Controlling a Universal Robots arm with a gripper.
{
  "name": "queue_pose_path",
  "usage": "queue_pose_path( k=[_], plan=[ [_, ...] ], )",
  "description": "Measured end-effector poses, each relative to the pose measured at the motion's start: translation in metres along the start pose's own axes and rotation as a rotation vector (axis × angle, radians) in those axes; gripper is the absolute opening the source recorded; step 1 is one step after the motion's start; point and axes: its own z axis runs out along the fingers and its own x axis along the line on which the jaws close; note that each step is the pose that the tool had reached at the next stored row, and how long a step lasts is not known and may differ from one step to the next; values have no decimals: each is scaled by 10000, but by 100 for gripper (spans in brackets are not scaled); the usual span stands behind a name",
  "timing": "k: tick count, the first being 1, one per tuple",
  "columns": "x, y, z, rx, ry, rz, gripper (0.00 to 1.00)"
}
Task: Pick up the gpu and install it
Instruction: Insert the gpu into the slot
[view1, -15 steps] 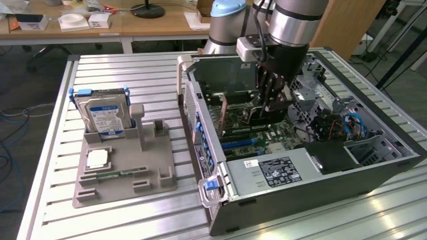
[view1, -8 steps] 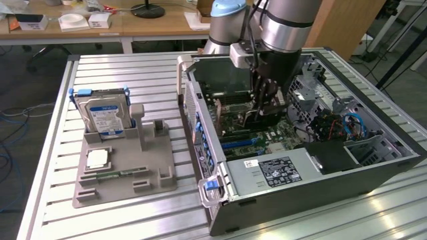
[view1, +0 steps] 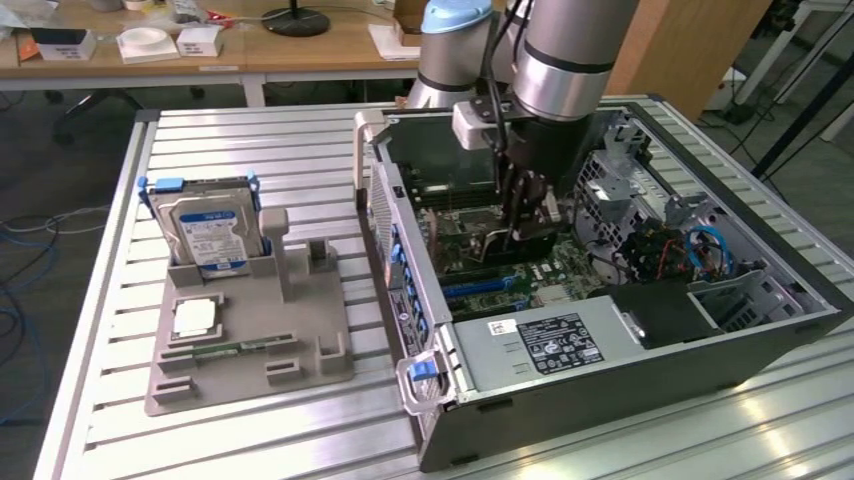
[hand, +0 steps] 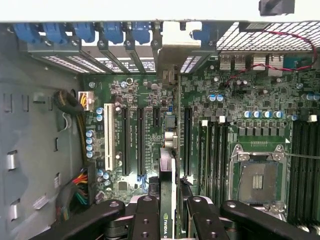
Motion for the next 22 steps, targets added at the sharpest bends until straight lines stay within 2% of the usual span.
queue_pose_path(
  k=[9, 15, 22],
  plan=[
    [-11, 33, 160, 8, 9, -7, 26],
    [-45, 98, 226, 8, 35, -9, 26],
    [-48, 107, 284, 9, 43, -8, 26]
  ],
)
